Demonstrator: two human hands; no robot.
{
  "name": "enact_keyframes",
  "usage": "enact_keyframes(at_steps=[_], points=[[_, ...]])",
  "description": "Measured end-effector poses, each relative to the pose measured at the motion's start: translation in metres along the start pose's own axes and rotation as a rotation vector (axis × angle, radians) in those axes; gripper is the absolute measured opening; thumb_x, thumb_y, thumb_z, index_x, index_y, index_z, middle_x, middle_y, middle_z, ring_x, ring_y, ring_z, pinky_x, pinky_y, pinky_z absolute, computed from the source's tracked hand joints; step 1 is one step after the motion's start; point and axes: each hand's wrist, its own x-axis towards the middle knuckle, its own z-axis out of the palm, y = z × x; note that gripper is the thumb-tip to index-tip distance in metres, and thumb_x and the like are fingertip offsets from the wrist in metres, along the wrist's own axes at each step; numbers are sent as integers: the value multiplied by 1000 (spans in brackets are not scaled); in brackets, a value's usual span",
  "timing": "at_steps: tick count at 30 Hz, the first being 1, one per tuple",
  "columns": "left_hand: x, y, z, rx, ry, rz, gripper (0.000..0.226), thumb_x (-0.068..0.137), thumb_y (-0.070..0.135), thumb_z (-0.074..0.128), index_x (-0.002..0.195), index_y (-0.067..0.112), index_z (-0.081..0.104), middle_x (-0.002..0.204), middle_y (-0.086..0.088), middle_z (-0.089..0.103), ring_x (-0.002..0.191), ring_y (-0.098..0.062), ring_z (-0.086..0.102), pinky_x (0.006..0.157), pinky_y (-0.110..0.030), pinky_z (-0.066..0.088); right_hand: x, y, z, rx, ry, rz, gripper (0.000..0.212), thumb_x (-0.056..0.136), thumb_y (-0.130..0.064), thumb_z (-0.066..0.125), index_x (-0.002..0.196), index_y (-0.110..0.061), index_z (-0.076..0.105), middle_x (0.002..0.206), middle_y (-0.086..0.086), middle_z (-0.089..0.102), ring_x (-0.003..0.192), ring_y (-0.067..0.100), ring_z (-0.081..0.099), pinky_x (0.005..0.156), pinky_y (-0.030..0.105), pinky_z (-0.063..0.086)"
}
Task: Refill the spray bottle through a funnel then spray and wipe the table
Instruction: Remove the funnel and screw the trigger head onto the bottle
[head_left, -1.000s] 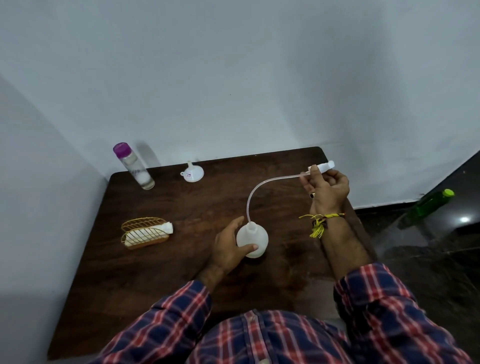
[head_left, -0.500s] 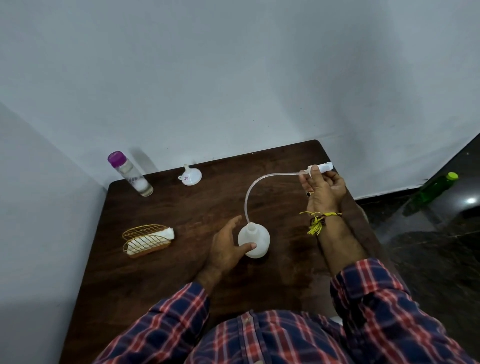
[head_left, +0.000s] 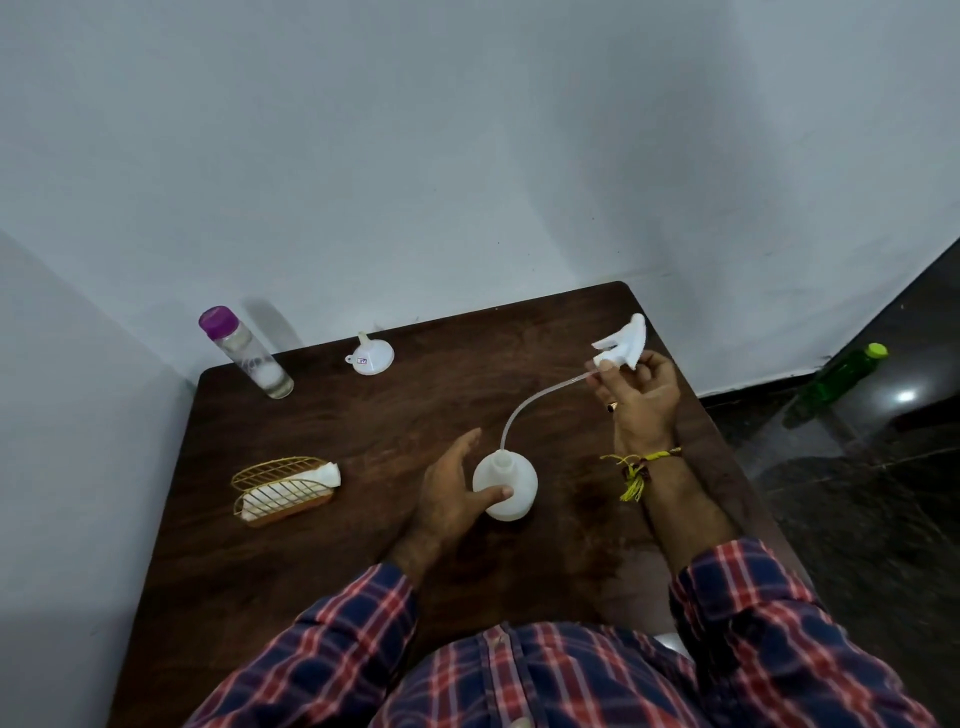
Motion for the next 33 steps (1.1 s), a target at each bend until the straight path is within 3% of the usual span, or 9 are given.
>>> enact_keyframes(at_steps=[5,11,16,21,27,33], points=[[3,-3,10,12,-67,-4,91,68,32,88,146,17,43,146,0,50,133,-20,47,109,-41,43,-33,4,4,-318,-282,-112,43,78,5,77,111,0,50,108,17,71,101,25,70,85,35,59],[6,-8,21,11,-72,1,60,77,31,82,131,19,58,127,2,64,116,-19,59,97,-42,53,-50,11,7,-500,-532,-118,45,83,0,74,123,-1,53,117,9,70,110,19,68,88,30,58],[11,-10,22,33,-78,-14,46,84,37,74,126,24,61,125,6,64,115,-16,59,95,-34,52,-55,12,11,-647,-671,-106,32,86,-7,72,116,-11,65,105,3,72,96,18,70,84,34,58],[12,-11,22,71,-63,-34,50,86,41,70,130,20,59,126,4,64,113,-15,60,85,-21,45,-66,30,10,-809,-732,-182,24,84,-11,73,107,-14,67,99,-3,72,94,12,69,85,35,57],[10,-18,23,61,-31,33,39,85,40,69,121,25,64,116,8,69,106,-9,64,88,-27,52,-69,46,1,-888,-747,-198,22,86,-9,71,108,-12,66,94,-7,72,89,5,69,78,23,56],[12,-22,23,56,-8,-12,36,83,36,74,110,13,68,105,-1,71,95,-17,65,76,-26,47,-62,56,4,-935,-881,-250,27,89,1,64,114,-9,68,109,0,72,98,9,68,84,19,53]])
